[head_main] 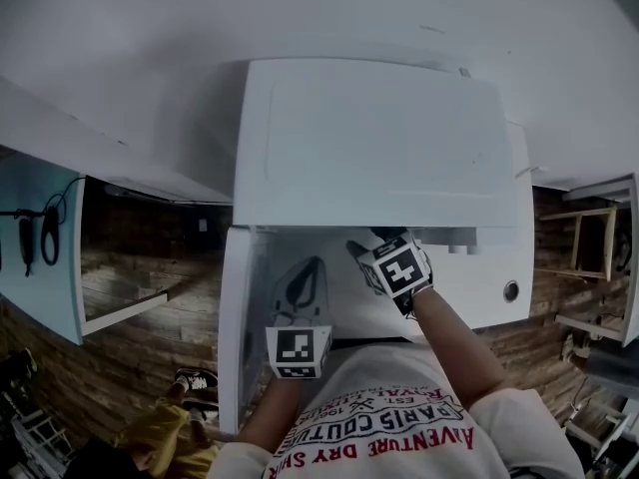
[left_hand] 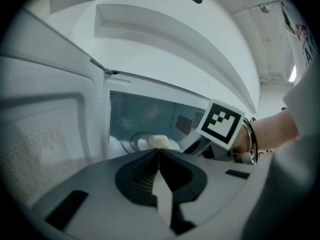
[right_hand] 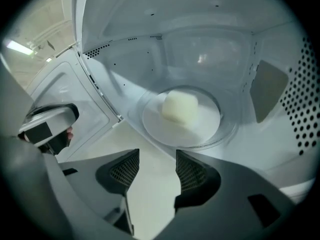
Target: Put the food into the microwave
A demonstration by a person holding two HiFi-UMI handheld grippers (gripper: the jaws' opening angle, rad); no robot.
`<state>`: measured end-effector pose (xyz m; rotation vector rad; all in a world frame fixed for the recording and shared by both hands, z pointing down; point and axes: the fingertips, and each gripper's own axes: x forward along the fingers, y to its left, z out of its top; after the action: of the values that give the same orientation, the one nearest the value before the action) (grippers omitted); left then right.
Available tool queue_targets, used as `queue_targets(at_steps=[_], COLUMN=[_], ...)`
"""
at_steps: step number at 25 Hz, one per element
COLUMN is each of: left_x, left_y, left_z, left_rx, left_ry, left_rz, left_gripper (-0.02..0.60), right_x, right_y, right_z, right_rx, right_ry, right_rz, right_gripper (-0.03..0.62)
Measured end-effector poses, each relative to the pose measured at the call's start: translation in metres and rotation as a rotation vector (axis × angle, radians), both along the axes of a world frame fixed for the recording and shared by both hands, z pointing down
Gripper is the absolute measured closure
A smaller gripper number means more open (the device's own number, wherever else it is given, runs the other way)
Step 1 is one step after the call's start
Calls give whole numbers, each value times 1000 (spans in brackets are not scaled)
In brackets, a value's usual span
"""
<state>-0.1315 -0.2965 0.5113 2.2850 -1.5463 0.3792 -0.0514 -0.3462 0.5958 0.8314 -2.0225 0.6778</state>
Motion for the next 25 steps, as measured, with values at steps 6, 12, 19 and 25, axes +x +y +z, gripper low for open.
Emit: queue_targets(at_steps=[6, 12, 19, 25], left_x=[1, 9, 16, 23], left_y=[0, -4, 5, 21], left_z=[-7, -28, -55, -90], left_rx=[15, 61, 104, 202], left_ry=[-8, -31, -49, -49], left_rz=[11, 34, 107, 165], left_gripper=[575, 575, 575, 575], right_x=[6, 13, 13, 12], right_y=[0, 12, 37, 58], right_z=[-18, -50, -102, -157], right_rx=[54, 153, 332, 545], right_ry=[-27, -91, -182, -239], right_rz=[80, 180, 233, 277], right_gripper=[417, 570, 582, 582])
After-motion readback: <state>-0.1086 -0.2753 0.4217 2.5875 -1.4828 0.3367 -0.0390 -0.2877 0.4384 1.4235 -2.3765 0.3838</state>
